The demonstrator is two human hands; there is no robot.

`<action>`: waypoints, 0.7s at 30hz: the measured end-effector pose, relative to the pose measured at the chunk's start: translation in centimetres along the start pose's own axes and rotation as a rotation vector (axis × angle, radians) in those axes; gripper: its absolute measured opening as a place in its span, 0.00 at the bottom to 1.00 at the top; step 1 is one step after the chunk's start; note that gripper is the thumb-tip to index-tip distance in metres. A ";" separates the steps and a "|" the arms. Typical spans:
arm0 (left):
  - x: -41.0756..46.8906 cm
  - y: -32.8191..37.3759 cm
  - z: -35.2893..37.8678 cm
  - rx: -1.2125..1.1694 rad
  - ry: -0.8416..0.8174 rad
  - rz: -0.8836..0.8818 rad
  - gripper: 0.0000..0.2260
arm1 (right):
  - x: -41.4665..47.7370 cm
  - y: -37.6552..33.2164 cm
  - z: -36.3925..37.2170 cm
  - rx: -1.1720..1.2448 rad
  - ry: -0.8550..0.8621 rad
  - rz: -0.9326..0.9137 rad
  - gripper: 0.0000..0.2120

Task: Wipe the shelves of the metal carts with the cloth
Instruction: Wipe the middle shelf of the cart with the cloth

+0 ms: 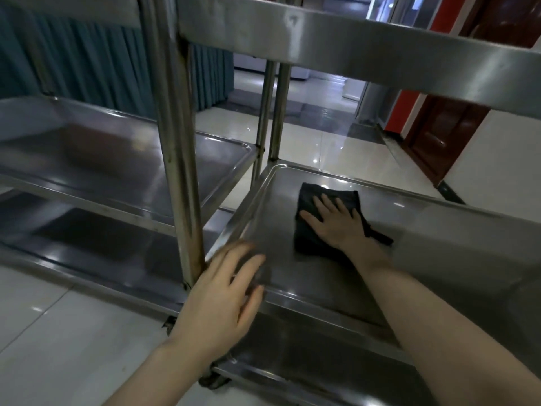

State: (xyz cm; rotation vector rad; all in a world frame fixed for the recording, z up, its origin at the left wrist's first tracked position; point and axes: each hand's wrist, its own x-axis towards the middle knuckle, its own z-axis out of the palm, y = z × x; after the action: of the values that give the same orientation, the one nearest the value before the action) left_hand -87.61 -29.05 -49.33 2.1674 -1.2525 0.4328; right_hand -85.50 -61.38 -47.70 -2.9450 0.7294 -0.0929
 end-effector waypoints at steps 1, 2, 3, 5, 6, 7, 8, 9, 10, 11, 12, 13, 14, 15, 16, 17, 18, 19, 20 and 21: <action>-0.8 -0.2 -0.2 0.006 -0.002 0.010 0.18 | 1.2 -2.1 0.1 0.001 -0.006 -0.049 0.38; -1.5 -0.4 -0.4 0.003 -0.004 0.022 0.19 | 2.3 -4.1 0.2 0.005 -0.021 -0.095 0.38; -1.9 -0.6 -0.7 -0.014 0.001 0.028 0.21 | 3.1 -5.9 0.3 0.011 -0.041 -0.139 0.37; -2.0 -0.8 -1.3 -0.091 0.043 -0.011 0.24 | 3.3 -8.6 0.3 0.023 -0.069 -0.243 0.36; -1.8 -0.9 -1.5 -0.124 0.062 -0.039 0.24 | 2.6 -9.7 0.3 0.026 -0.067 -0.307 0.35; -1.6 -0.8 -1.8 -0.142 0.065 -0.052 0.25 | 1.4 -10.5 0.5 0.029 -0.058 -0.379 0.35; -1.6 -0.8 -2.0 -0.145 0.060 -0.045 0.24 | -0.2 -11.1 0.7 0.031 -0.041 -0.464 0.34; -1.7 -0.7 -2.1 -0.142 0.058 -0.024 0.24 | -2.0 -11.5 1.1 0.030 -0.022 -0.568 0.33; -1.8 -0.7 -2.2 -0.139 0.063 0.002 0.22 | -3.8 -11.7 1.4 0.033 -0.013 -0.679 0.32; -1.9 -0.7 -2.2 -0.136 0.071 0.020 0.21 | -5.3 -11.8 1.6 0.048 -0.024 -0.770 0.30; -1.8 -0.7 -2.3 -0.135 0.077 0.032 0.21 | -6.0 -11.6 1.6 0.066 -0.040 -0.820 0.29; -1.7 -0.7 -2.3 -0.136 0.081 0.040 0.21 | -5.9 -11.5 1.4 0.079 -0.048 -0.832 0.29; -1.5 -0.6 -2.4 -0.137 0.083 0.041 0.21 | -5.0 -11.6 1.2 0.083 -0.038 -0.814 0.28; -1.5 -0.6 -2.4 -0.135 0.081 0.039 0.20 | -3.7 -11.7 1.0 0.079 -0.018 -0.761 0.29; -1.4 -0.6 -2.4 -0.126 0.074 0.037 0.20 | -1.9 -11.9 0.7 0.080 -0.002 -0.681 0.28; -1.5 -0.7 -2.3 -0.113 0.064 0.035 0.20 | -0.1 -12.0 0.3 0.089 -0.009 -0.583 0.28; -1.5 -0.6 -2.4 -0.097 0.050 0.032 0.20 | 1.7 -12.2 -0.1 0.097 -0.030 -0.489 0.28; -1.5 -0.6 -2.5 -0.082 0.034 0.027 0.21 | 3.1 -12.5 -0.3 0.096 -0.045 -0.418 0.29; -1.5 -0.6 -2.7 -0.070 0.025 0.021 0.21 | 4.0 -12.9 -0.4 0.083 -0.045 -0.379 0.29; -1.4 -0.7 -2.8 -0.063 0.027 0.017 0.21 | 4.3 -13.2 -0.3 0.069 -0.037 -0.376 0.29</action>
State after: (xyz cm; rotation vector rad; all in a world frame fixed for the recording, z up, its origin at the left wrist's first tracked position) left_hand -87.63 -26.04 -48.17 2.0934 -1.2540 0.4227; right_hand -75.60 -51.80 -45.66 -2.9677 0.1562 -0.0904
